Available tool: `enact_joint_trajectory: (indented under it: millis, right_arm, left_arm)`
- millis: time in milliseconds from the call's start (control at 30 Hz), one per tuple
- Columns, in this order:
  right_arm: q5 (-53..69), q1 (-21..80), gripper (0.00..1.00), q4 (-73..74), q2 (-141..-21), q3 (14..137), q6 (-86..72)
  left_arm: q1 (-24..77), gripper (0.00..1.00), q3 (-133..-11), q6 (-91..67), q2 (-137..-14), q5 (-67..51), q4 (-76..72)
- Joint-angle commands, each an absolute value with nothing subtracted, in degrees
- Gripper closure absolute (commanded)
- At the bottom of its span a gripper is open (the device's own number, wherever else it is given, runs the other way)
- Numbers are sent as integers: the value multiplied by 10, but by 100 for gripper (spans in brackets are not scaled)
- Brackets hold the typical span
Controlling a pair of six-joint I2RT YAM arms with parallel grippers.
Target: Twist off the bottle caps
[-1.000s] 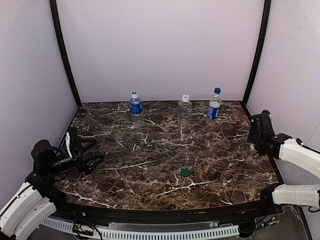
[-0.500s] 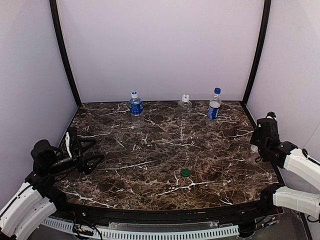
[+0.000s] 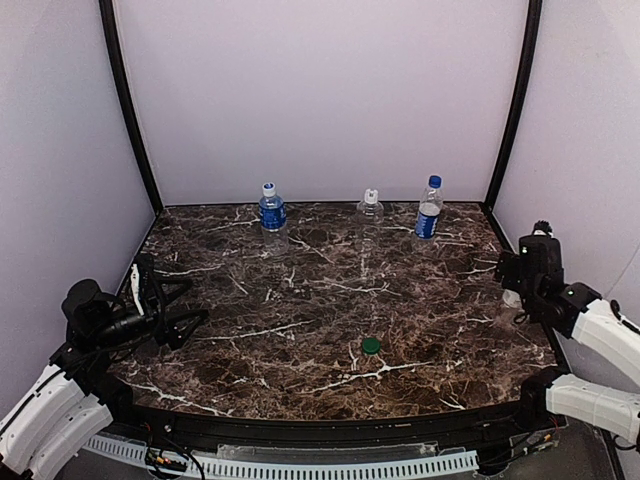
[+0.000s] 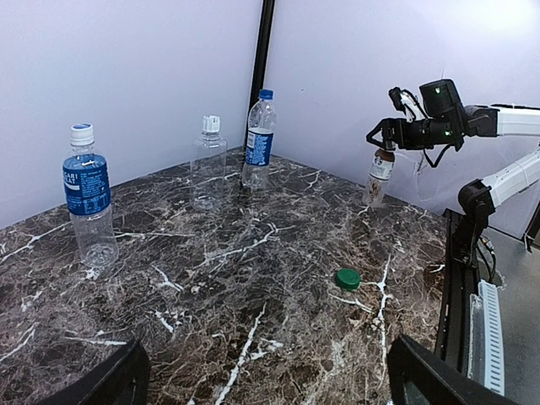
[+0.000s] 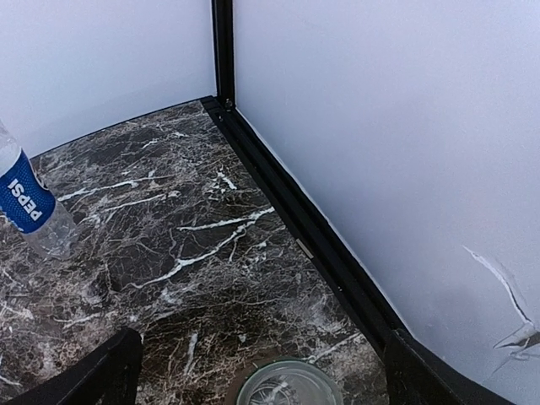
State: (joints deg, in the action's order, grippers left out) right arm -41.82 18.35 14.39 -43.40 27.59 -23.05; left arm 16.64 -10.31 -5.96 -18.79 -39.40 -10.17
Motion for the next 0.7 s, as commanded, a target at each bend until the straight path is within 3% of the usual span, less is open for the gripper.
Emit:
enact_joint_trajectory:
  millis: [0,167,333,400,567,667]
  right_arm:
    - [-426,181,1,191,-421,333,-220]
    - [-359,181,2,203,-431,424,-148]
    - [-69,181,1,230,-538,582,-51]
    - [-7,181,1,268,-606,667,-53]
    - [-41,182,2,325,-771,831,-67]
    - [-82,182,7,324,-844,890,-72]
  left_arm:
    - [164,1,-92,-54,-190,-399,-105]
    - [164,1,-92,-54,-191,-400,-106]
    - [163,1,-94,-65,-195,-368,-110]
    - [163,1,-96,-68,-199,-325,-107]
    - [158,1,-102,-45,-208,-153,-73]
    - [150,1,-105,-17,-211,-13,-56]
